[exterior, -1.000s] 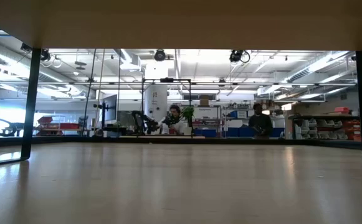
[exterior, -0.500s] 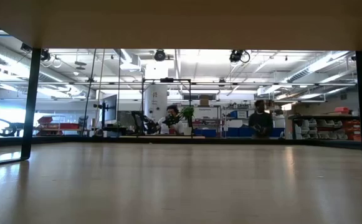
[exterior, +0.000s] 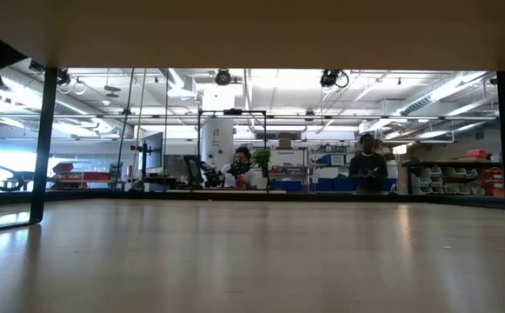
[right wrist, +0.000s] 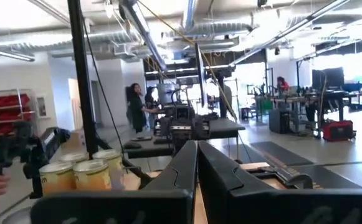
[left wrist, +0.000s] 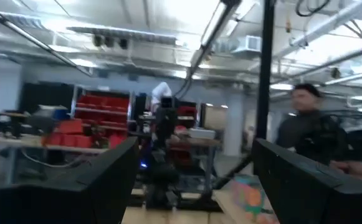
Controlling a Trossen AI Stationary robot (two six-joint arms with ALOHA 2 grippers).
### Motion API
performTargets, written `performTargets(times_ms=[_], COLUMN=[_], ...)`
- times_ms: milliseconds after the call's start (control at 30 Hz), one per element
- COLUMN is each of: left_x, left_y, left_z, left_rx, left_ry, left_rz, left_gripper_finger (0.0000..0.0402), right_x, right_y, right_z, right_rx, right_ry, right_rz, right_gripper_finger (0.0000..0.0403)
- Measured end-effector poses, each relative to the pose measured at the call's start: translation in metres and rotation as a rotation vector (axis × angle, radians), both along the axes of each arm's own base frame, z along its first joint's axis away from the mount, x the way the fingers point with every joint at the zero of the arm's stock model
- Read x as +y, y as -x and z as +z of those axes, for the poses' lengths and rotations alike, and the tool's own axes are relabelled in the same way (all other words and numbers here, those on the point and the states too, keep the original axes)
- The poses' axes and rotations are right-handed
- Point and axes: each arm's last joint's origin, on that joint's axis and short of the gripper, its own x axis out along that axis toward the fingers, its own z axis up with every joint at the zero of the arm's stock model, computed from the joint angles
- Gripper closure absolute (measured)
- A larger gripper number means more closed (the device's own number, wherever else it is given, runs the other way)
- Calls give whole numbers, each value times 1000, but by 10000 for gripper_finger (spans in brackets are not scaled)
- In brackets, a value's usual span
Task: Pick and place cans onto a shelf
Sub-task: Return to Home Position
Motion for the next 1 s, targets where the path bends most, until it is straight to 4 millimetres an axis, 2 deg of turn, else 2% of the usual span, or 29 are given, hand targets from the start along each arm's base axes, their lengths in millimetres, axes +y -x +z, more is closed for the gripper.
performTargets(times_ms=[100,233,433,567,800,1000], left_x=[-2,-1,3,5,5,5], left_y=[-2,-3,-7,-9,-10,-3], left_z=[-1,-5,-16,-25,-42,-35], left_rx=[38,69,178,278,456,383], left_ry=[-18,-14,55,60,48,7], left_rz=[-43,-29,90,139,147,169], left_gripper_finger=[86,86,86,86,86,86], right_x=[1,2,3,3,4,4], right_y=[-8,-22,-41,-45,-45,-46], right_z=[-8,-30,-82,-92,-93,-99], right_rx=[-55,-99,-119,-13,1,62], right_ry=[-4,-16,-57,-84,-67,-98], right_rz=[1,6,21,34,40,42], right_gripper_finger=[382,383,380,380,380,379])
